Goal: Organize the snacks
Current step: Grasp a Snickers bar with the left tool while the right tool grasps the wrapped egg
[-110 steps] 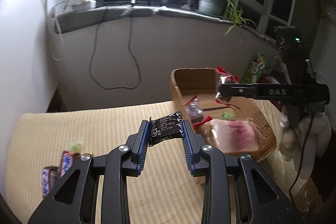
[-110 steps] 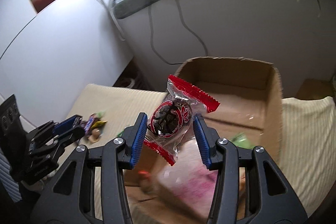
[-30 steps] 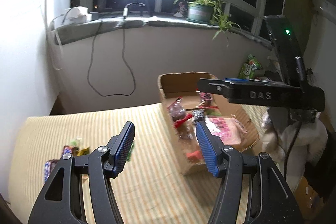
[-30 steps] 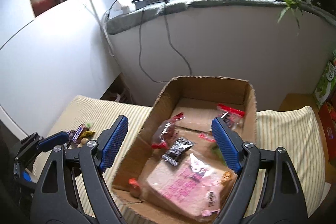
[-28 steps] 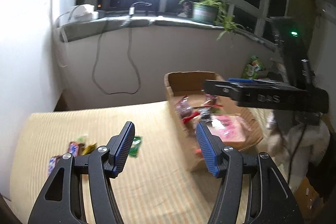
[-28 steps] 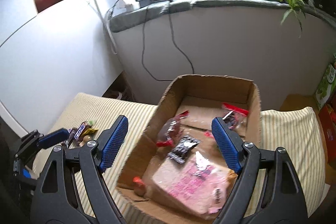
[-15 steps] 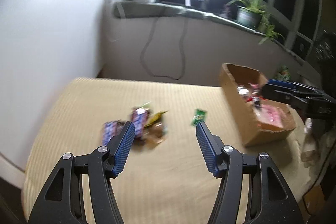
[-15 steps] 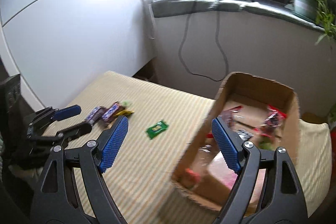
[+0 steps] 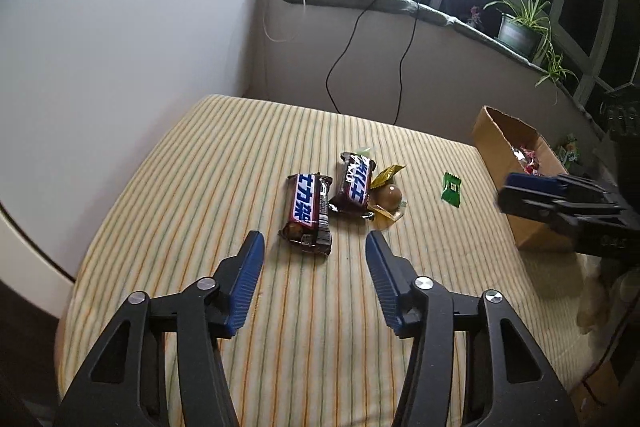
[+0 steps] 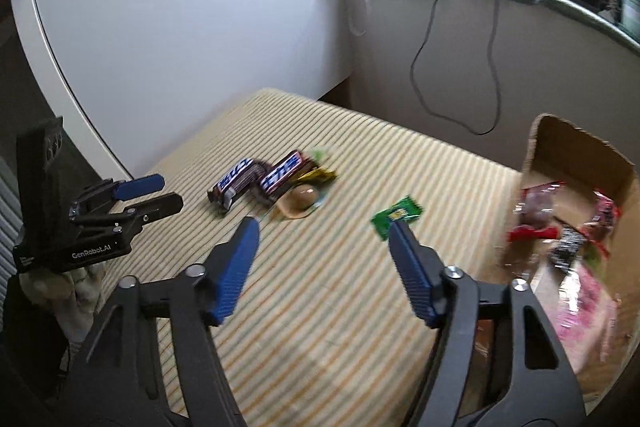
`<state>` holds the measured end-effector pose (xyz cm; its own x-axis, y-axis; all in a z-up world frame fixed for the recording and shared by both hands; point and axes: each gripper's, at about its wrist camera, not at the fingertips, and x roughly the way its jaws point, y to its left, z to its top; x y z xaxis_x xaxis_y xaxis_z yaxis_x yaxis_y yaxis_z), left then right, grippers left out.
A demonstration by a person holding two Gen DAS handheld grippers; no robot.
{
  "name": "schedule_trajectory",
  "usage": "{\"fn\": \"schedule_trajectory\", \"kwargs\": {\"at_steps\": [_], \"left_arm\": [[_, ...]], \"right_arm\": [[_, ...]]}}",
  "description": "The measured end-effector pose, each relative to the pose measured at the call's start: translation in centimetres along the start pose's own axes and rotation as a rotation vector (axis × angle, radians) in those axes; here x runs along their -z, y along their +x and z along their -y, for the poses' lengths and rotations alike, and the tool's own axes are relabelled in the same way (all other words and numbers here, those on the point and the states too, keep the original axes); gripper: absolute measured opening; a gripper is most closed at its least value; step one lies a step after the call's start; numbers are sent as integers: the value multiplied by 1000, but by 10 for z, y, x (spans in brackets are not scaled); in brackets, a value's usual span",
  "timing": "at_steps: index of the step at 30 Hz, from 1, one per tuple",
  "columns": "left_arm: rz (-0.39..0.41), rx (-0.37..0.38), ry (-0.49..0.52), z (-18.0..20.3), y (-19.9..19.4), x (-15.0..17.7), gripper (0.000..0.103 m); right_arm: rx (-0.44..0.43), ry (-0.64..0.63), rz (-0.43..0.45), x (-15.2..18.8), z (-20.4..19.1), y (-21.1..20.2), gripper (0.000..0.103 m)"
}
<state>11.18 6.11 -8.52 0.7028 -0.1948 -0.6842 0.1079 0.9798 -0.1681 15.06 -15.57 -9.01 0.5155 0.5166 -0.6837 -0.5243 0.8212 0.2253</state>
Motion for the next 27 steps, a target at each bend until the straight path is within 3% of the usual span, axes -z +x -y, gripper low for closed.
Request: {"fn": "schedule_trajectory", "kwargs": {"at_steps": [3, 8, 15, 18, 27], "left_arm": [[-18, 9, 5, 1, 11, -3, 46], [-37, 1, 13, -3, 26, -9, 45], [-59, -15, 44, -1, 44, -19, 45], [-67, -15, 55, 0, 50, -20, 45], [-100, -30, 56, -4, 69, -21, 45]], "right_arm": [[-8, 0, -33, -2, -4, 22, 48], [-3, -3, -69, -6, -6, 54, 42], [-4, -9, -105, -13, -8, 91, 40], [-7, -12, -117, -17, -9, 103, 34], [19, -59, -141, -22, -22, 125, 33]]}}
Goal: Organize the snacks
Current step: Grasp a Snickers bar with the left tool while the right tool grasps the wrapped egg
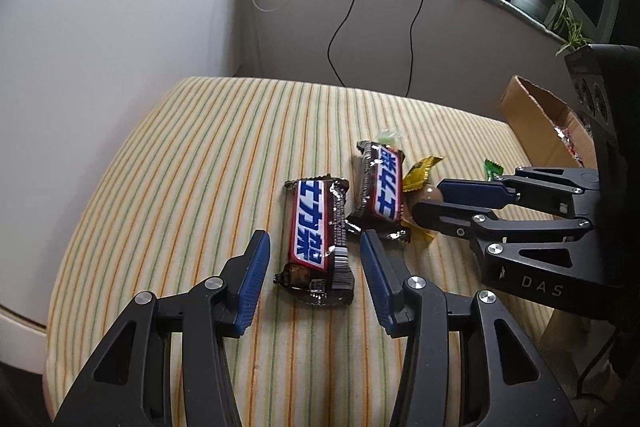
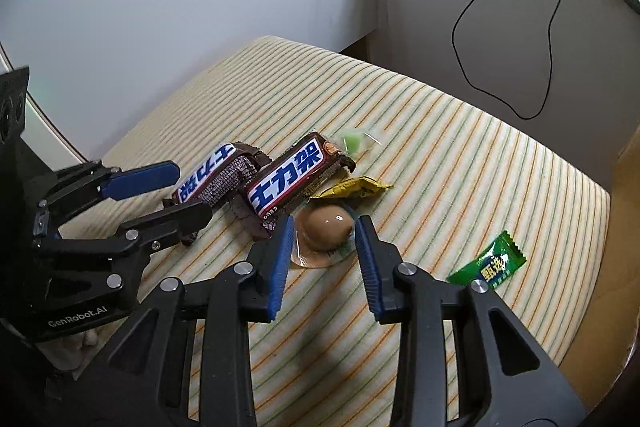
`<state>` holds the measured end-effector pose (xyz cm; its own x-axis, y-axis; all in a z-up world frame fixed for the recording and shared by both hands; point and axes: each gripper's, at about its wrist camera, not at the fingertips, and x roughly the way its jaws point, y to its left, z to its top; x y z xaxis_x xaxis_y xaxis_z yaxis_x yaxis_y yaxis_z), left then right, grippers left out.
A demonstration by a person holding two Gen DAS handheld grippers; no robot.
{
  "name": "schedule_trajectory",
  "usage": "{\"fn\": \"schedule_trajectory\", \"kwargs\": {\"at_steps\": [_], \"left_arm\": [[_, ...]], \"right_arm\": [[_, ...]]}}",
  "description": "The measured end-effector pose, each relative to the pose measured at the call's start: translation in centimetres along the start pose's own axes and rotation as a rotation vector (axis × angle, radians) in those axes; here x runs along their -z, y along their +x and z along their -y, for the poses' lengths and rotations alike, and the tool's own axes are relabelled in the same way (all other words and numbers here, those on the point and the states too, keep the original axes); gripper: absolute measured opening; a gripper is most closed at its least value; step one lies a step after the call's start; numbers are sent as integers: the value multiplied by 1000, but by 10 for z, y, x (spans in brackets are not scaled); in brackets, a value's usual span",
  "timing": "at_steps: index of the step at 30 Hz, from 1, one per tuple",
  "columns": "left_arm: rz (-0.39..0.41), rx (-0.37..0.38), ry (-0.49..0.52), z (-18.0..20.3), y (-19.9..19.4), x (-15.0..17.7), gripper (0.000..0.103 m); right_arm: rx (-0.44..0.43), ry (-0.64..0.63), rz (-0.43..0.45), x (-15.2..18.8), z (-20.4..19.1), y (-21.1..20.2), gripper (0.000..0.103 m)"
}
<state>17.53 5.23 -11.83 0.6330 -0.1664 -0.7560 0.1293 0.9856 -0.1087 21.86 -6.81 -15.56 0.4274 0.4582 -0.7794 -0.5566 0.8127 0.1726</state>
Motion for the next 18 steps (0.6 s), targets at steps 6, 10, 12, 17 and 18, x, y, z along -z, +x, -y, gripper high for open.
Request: {"fn": "schedule_trajectory", "kwargs": {"at_steps": [6, 10, 12, 17, 18], "left_arm": [[-22, 7, -10, -4, 7, 0, 36], [-20, 20, -23, -8, 6, 0, 30], [-14, 14, -22, -8, 4, 1, 29], [-2, 11, -24, -10, -4, 3, 28], [2, 9, -26, -10, -7, 4, 28]], "right_arm": [[9, -15, -10, -6, -5, 9, 30], [14, -34, -9, -7, -8, 11, 29], [7, -33, -8, -7, -10, 13, 29], [-12, -19, 3, 1, -6, 1, 29], [-16, -17, 6, 3, -4, -2, 29]]}}
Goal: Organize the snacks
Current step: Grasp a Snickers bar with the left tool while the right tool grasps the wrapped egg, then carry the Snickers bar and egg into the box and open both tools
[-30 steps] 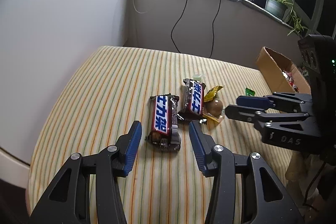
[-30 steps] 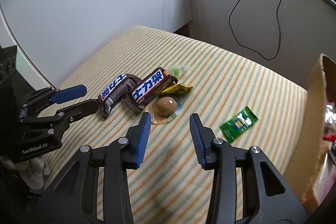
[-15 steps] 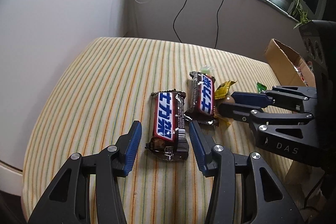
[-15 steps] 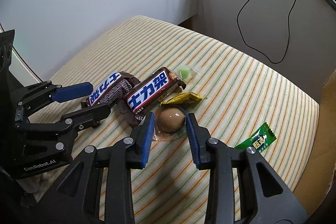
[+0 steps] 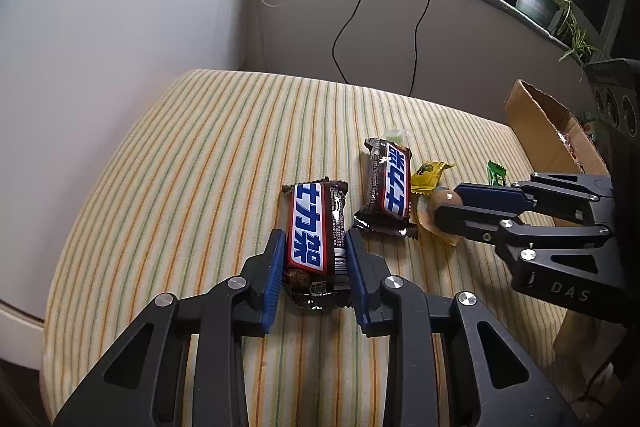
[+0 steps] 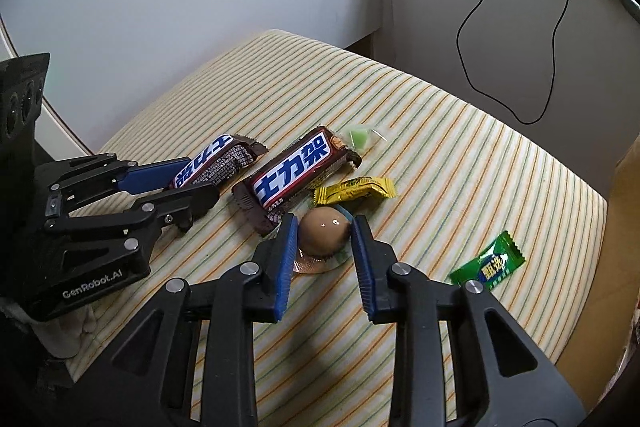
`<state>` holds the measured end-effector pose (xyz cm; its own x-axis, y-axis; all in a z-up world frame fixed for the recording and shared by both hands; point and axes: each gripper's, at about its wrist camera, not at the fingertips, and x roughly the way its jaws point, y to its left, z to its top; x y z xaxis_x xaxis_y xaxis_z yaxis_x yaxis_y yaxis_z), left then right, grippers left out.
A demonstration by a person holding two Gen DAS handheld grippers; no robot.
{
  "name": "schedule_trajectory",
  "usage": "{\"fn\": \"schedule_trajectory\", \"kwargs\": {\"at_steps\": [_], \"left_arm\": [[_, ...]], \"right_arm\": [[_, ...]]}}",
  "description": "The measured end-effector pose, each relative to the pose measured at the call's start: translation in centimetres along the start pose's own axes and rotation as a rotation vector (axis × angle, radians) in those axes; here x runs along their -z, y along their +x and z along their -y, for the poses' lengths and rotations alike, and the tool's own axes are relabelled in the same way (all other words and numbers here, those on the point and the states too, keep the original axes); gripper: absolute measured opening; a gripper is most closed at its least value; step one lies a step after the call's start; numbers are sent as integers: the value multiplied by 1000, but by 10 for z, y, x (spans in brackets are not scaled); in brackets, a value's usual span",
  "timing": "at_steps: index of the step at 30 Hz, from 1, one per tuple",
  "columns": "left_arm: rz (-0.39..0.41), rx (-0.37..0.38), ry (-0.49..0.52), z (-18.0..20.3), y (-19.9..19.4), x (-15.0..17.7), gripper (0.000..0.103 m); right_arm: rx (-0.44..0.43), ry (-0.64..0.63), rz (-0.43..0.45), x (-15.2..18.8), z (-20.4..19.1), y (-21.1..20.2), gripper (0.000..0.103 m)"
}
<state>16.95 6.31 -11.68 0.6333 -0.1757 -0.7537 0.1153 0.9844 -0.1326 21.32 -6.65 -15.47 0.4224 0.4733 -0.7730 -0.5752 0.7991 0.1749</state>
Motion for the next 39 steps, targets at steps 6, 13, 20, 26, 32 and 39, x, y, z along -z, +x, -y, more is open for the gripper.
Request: {"fn": "schedule_trajectory", "kwargs": {"at_steps": [6, 13, 20, 26, 32, 39], "left_arm": [[19, 3, -12, 0, -11, 4, 28], [-5, -12, -6, -1, -11, 13, 27], [-52, -35, 27, 5, 5, 7, 46], [-53, -50, 32, 5, 16, 0, 27], [-18, -44, 31, 11, 4, -1, 27], [53, 7, 62, 44, -19, -16, 27]], "right_arm": [[-14, 18, 19, 9, 6, -19, 29], [-19, 33, 51, 16, 15, -40, 29], [-23, 52, 74, 26, 22, -64, 29], [-20, 55, 94, 29, 23, -76, 29], [-18, 61, 140, 30, 31, -100, 29], [20, 87, 193, 39, 60, -136, 29]]}}
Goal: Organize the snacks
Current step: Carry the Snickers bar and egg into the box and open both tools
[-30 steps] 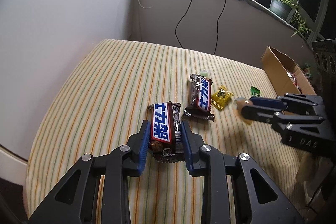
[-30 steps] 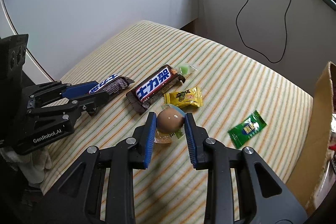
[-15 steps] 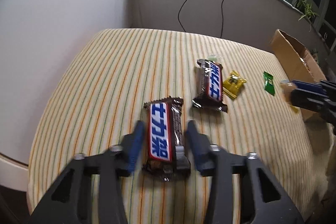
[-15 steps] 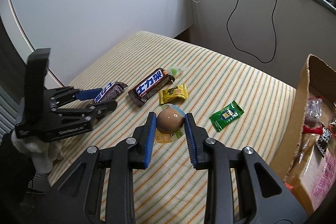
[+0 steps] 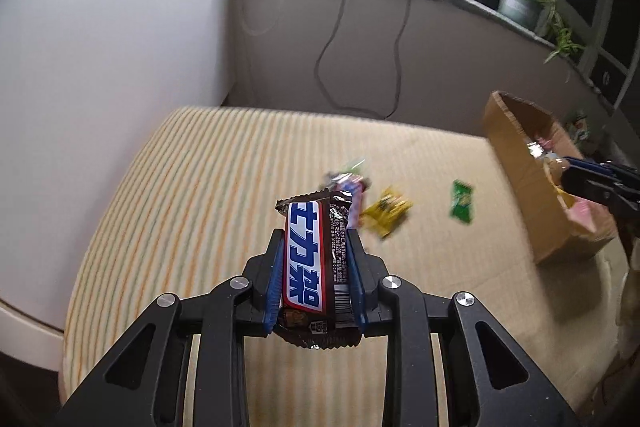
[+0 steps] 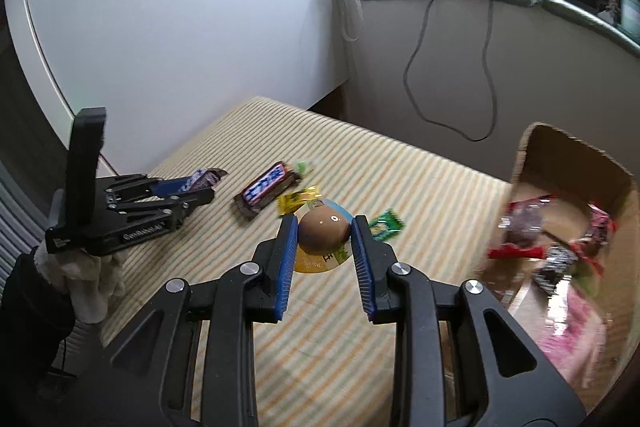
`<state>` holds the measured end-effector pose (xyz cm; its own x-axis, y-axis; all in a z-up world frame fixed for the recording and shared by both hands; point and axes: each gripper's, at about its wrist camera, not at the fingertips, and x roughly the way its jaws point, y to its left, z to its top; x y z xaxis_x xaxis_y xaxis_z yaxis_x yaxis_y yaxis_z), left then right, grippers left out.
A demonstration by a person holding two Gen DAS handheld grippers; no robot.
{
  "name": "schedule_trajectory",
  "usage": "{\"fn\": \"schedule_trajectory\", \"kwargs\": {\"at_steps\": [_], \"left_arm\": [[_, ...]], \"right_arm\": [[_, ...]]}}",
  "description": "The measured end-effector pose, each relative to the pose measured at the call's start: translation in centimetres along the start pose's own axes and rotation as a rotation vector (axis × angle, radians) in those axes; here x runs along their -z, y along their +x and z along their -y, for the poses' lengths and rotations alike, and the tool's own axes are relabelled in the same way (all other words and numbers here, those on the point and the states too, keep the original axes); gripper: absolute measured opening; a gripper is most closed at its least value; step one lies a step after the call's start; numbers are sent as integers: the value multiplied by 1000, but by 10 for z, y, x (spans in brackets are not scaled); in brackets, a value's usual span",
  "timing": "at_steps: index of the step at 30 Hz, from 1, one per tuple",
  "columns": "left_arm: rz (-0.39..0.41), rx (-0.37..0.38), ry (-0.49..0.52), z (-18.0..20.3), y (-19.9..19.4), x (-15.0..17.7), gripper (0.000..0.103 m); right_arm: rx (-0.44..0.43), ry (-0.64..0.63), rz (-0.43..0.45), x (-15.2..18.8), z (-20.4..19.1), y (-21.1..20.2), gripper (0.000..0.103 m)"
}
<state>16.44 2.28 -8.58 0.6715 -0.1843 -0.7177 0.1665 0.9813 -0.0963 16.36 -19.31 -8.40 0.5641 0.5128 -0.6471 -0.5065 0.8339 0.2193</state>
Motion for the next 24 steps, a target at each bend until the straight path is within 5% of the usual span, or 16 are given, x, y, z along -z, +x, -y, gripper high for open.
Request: {"fn": "schedule_trajectory", "kwargs": {"at_steps": [24], "left_arm": [[42, 218, 228, 180, 29, -71, 27]], "right_arm": [[191, 184, 30, -1, 172, -55, 29]]}}
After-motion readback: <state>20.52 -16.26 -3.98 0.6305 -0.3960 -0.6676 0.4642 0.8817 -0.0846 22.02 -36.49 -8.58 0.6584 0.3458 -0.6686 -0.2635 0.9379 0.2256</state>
